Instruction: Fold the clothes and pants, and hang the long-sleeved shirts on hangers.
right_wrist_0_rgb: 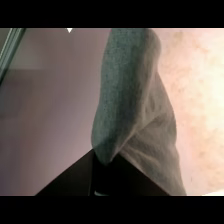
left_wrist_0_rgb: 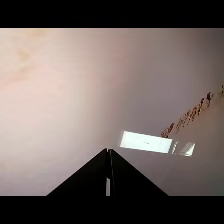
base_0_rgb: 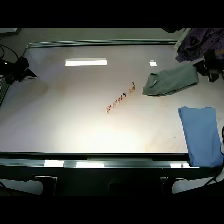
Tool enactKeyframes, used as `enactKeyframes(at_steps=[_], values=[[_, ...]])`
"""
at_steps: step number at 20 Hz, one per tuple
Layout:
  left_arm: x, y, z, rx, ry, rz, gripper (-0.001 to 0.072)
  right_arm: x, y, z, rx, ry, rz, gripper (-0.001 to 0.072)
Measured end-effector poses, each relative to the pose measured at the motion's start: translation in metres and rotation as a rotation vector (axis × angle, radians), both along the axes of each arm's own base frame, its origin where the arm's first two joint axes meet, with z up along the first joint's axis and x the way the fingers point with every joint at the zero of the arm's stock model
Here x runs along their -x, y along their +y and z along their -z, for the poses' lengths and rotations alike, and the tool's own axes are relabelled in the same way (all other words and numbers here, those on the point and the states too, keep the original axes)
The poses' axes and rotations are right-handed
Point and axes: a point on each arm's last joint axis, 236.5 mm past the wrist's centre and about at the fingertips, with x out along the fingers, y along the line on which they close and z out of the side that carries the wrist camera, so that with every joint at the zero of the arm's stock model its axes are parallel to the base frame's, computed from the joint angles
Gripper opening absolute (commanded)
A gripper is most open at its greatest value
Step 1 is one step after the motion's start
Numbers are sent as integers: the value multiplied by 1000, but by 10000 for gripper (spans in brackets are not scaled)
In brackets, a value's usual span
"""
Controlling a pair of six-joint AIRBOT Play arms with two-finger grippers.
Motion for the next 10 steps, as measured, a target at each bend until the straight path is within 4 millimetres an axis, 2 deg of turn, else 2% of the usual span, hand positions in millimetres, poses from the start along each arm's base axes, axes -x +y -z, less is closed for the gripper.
enactKeyframes(at_steps=[5,7,10], values=[[2,-4,1,1,10,11,18,40,-60,-21,63,60,182,35],[5,-5,2,1,22,18,18,58,-75,-24,84,99,236,35],[9,-6,3,2,38,27,19,85,-87,-24,125,177,283,35]])
